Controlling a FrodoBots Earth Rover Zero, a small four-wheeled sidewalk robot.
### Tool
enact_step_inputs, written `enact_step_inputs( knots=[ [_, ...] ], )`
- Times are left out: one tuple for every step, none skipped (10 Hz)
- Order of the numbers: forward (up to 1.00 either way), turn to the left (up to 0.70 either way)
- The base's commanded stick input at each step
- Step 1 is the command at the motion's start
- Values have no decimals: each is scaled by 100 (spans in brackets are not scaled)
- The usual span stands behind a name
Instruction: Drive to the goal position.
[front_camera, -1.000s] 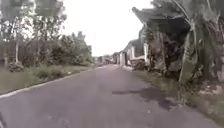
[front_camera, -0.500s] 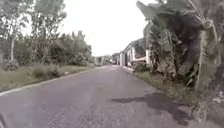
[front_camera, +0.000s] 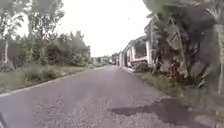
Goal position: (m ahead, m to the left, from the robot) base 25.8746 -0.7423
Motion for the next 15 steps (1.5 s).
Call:
enact_step_inputs(
  knots=[
    [70,0],
    [70,0],
    [70,0],
    [70,0],
    [70,0],
    [70,0],
    [70,0],
    [70,0],
    [70,0],
    [70,0],
    [70,0],
    [70,0],
    [70,0],
    [70,0],
    [70,0]
  ],
)
